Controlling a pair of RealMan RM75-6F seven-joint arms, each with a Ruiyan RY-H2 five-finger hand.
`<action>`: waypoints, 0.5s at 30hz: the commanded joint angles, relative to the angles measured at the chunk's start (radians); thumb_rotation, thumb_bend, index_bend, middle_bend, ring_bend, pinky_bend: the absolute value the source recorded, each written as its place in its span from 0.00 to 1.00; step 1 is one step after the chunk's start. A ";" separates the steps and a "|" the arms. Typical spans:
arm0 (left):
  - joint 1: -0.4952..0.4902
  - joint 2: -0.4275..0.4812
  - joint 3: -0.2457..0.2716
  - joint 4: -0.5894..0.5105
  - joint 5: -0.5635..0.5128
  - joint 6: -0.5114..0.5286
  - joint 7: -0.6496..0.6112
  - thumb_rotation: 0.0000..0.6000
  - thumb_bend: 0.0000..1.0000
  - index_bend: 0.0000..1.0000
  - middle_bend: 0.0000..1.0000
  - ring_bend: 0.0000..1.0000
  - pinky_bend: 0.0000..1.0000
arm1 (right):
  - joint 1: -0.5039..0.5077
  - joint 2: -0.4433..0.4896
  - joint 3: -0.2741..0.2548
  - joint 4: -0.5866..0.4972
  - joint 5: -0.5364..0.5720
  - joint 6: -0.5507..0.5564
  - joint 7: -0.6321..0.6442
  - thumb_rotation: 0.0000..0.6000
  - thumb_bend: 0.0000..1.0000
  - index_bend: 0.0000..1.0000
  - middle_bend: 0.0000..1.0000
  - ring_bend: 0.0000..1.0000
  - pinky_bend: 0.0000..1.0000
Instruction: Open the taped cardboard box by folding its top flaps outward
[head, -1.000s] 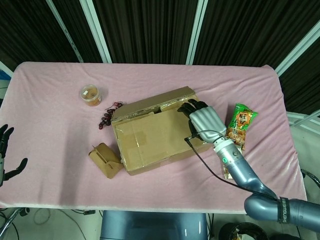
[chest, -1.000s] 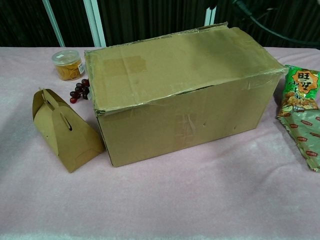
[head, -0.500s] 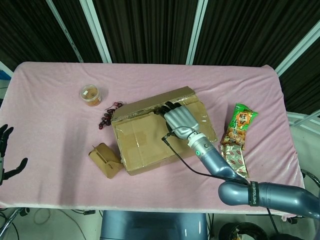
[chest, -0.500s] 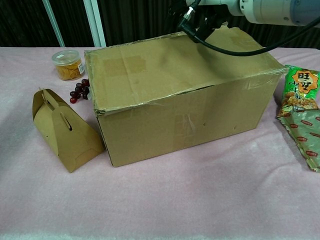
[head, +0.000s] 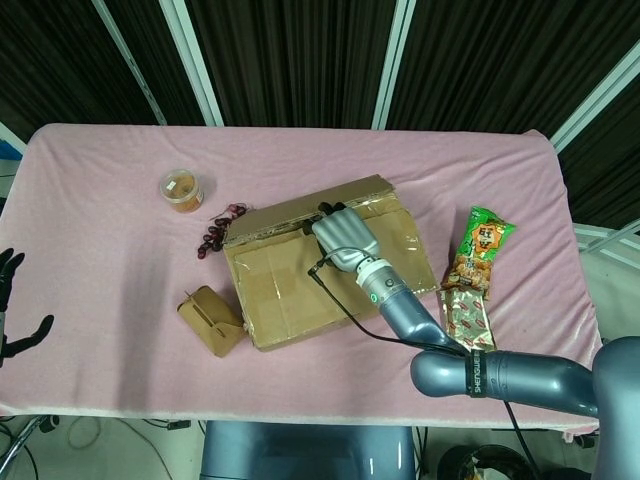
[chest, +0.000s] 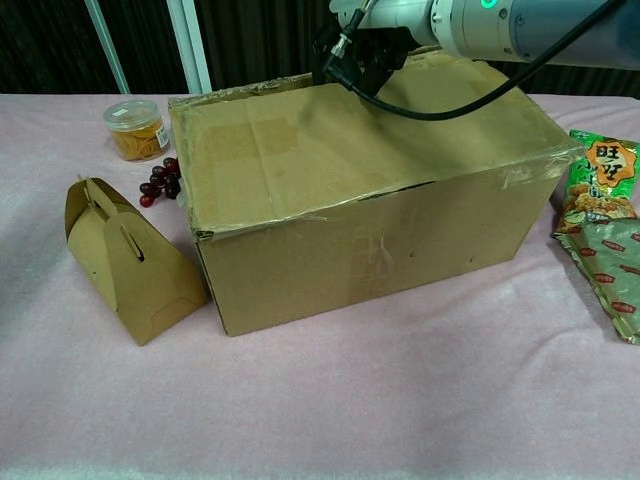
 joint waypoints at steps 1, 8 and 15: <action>0.000 0.001 -0.001 -0.002 0.001 -0.001 -0.002 1.00 0.26 0.00 0.00 0.00 0.00 | 0.005 0.009 -0.006 -0.015 0.005 0.013 -0.004 1.00 0.87 0.38 0.53 0.28 0.25; 0.002 0.001 -0.003 -0.004 0.005 -0.003 0.001 1.00 0.26 0.00 0.00 0.00 0.00 | 0.029 0.041 -0.007 -0.075 0.005 0.043 -0.020 1.00 0.87 0.38 0.54 0.29 0.25; 0.003 -0.001 -0.007 -0.004 0.001 -0.009 0.000 1.00 0.26 0.00 0.00 0.00 0.00 | 0.057 0.089 -0.011 -0.145 0.047 0.068 -0.056 1.00 0.87 0.37 0.61 0.37 0.25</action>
